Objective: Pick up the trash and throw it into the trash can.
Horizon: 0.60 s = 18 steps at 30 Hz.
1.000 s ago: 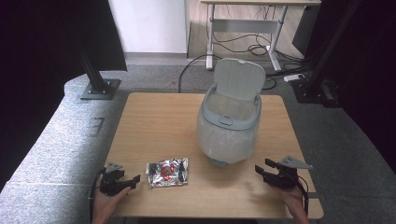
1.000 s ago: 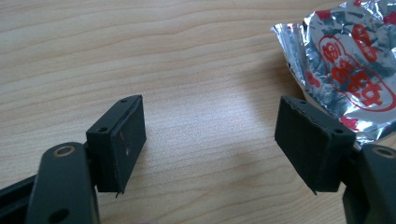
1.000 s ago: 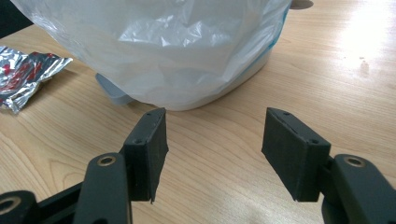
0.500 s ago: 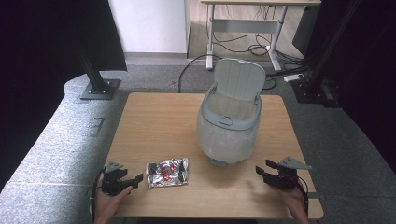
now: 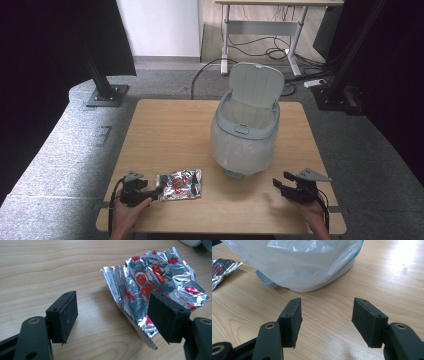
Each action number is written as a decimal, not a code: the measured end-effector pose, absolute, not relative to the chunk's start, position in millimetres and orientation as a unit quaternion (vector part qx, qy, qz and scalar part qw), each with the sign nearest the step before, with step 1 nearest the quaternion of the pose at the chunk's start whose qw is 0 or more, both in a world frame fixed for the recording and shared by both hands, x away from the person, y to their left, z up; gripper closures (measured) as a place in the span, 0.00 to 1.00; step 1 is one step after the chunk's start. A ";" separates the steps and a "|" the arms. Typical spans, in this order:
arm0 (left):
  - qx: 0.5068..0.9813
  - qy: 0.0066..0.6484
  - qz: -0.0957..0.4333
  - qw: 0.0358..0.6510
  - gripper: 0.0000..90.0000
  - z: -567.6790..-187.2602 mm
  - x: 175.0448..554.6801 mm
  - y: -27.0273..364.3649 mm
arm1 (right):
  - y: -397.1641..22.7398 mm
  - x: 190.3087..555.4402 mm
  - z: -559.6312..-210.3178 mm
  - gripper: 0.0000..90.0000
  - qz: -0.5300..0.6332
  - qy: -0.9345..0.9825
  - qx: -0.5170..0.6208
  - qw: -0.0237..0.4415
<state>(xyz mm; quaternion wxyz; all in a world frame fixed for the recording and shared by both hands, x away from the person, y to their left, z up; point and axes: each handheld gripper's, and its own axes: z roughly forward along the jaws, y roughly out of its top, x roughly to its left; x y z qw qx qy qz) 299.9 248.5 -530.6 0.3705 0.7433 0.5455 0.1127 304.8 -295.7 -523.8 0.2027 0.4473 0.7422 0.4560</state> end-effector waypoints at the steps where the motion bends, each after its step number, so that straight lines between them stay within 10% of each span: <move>1: 0.744 0.545 0.112 0.370 0.29 -531.4 301.5 246.3 | -295.5 304.9 -524.1 0.44 0.456 0.742 0.447 0.203; 18: 0.764 0.532 0.115 0.348 0.70 -536.7 302.2 224.9 | -301.5 301.2 -519.5 0.45 0.469 0.725 0.460 0.206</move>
